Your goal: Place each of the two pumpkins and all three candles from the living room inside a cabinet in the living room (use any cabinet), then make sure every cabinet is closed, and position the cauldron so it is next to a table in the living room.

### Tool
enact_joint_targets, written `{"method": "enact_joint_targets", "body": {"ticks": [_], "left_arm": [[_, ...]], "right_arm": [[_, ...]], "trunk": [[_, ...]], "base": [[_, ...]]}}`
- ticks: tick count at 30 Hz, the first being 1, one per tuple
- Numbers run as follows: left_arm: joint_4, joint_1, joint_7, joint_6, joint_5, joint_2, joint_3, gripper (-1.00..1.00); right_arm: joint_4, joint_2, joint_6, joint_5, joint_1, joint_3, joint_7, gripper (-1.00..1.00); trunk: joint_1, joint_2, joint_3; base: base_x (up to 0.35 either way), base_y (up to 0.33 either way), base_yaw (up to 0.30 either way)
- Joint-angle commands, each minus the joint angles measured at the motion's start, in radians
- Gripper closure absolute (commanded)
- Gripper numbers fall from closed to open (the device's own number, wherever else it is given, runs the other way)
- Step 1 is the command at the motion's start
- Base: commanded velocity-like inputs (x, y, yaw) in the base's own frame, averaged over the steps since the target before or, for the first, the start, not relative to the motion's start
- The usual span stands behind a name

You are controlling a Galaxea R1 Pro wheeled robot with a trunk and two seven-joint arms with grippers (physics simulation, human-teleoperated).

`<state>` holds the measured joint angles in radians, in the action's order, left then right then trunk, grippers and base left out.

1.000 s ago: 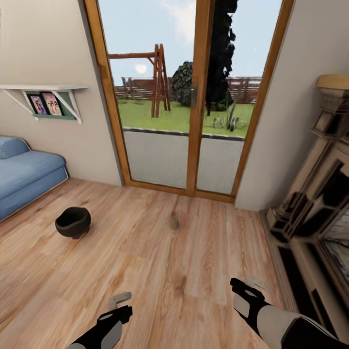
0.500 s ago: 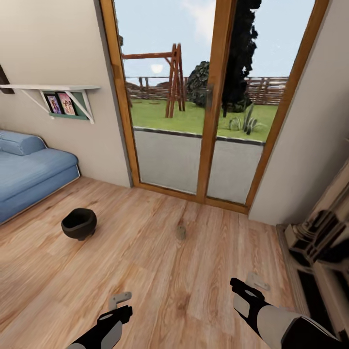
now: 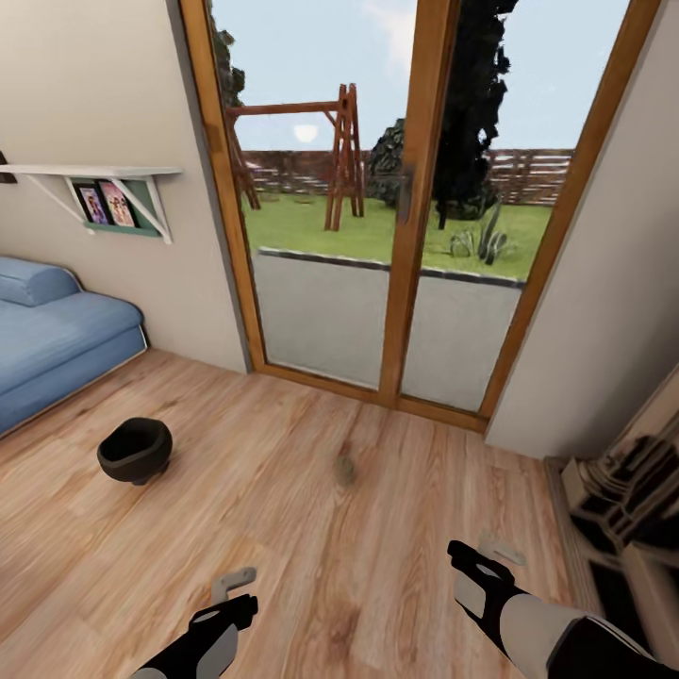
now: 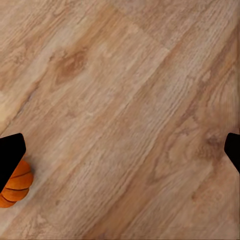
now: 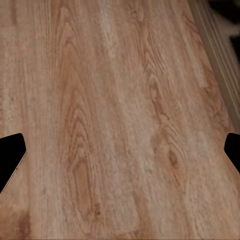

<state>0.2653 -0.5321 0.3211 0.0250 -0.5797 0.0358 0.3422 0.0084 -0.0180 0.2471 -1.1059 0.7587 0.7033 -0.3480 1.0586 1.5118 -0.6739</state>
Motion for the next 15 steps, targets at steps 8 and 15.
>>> {"method": "enact_joint_targets", "body": {"ticks": [8, 15], "left_arm": [[0.002, 0.000, 0.007, 0.003, -0.006, -0.001, 0.008, -1.00], [0.002, 0.000, 0.007, 0.003, -0.006, -0.001, 0.008, -1.00]], "right_arm": [[0.001, 0.000, 0.003, -0.009, 0.001, 0.008, -0.002, -1.00], [0.001, 0.000, 0.003, -0.009, 0.001, 0.008, -0.002, -1.00]], "trunk": [[0.000, 0.000, -0.001], [0.000, 0.000, -0.001]], "base": [[0.294, -0.157, 0.215], [0.294, -0.027, 0.053]]}}
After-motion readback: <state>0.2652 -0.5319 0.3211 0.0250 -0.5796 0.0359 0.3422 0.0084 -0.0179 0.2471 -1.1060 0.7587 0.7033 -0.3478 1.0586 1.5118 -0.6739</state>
